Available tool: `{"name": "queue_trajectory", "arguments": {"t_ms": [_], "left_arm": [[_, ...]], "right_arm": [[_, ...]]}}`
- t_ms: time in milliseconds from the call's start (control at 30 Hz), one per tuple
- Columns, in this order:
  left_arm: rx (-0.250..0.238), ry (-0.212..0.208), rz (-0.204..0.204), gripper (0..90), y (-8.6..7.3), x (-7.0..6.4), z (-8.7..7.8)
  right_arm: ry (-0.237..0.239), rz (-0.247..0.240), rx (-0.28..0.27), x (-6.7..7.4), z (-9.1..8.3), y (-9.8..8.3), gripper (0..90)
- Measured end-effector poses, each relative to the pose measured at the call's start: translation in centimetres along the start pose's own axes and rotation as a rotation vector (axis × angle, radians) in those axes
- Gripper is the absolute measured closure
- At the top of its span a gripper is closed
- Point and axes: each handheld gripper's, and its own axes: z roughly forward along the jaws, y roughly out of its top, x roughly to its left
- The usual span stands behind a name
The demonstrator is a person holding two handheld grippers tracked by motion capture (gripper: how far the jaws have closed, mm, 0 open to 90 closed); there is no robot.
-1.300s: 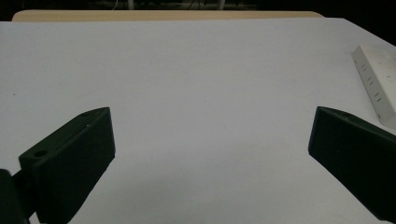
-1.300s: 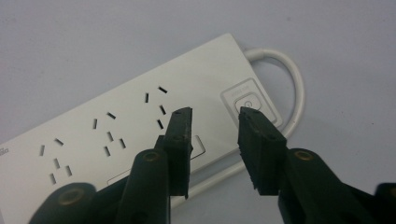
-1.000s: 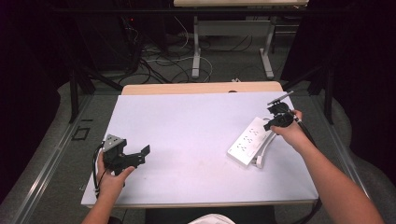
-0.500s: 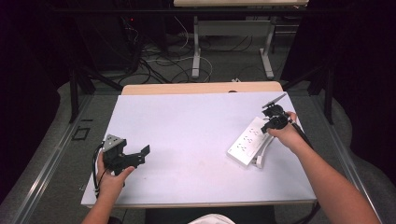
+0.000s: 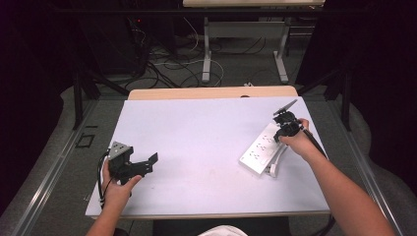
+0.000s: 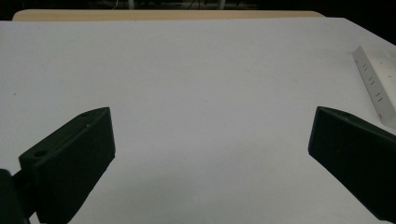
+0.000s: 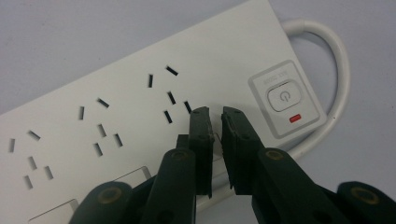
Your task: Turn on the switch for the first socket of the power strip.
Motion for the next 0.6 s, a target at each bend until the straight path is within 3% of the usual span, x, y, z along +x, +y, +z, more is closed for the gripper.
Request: {"name": "queue_trajectory", "arguments": {"t_ms": [67, 600], "left_arm": [[-0.001, 0.000, -0.003, 0.3, 0.00, 0.00, 0.01], [0.001, -0.001, 0.002, 0.3, 0.01, -0.03, 0.04]], "right_arm": [[0.015, 0.022, 0.009, -0.12, -0.01, 0.00, 83.1], [0.026, 0.014, 0.010, -0.21, 0.00, -0.02, 86.2]]}}
